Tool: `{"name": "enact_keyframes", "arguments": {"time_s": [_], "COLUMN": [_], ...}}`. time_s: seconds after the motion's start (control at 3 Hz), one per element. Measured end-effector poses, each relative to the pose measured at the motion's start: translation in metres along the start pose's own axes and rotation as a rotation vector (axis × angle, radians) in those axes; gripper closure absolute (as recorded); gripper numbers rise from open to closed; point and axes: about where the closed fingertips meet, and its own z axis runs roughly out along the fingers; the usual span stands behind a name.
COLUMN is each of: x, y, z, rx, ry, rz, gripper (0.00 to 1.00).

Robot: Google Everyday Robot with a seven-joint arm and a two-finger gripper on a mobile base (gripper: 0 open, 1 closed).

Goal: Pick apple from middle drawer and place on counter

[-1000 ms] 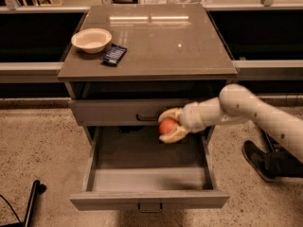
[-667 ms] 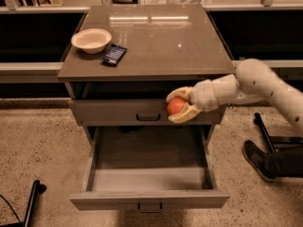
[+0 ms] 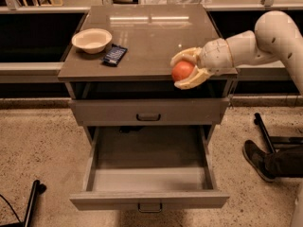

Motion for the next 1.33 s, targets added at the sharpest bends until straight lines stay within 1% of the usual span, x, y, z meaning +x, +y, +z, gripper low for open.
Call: {"name": "enact_keyframes", "arguments": {"time_s": [0.33, 0.67, 1.0, 1.33], "x": [-0.013, 0.006, 0.025, 0.037], "y": [-0.02, -0.05, -0.072, -0.085], "z": [-0.004, 0.008, 0.011, 0.007], "rx": [0.031, 0.12, 0.21, 0.294], "ry": [0.053, 0.14, 0.159, 0.148], "rz": [0.066, 0.245, 0.431, 0.523], "gripper": [1.0, 1.0, 1.0, 0.83]}}
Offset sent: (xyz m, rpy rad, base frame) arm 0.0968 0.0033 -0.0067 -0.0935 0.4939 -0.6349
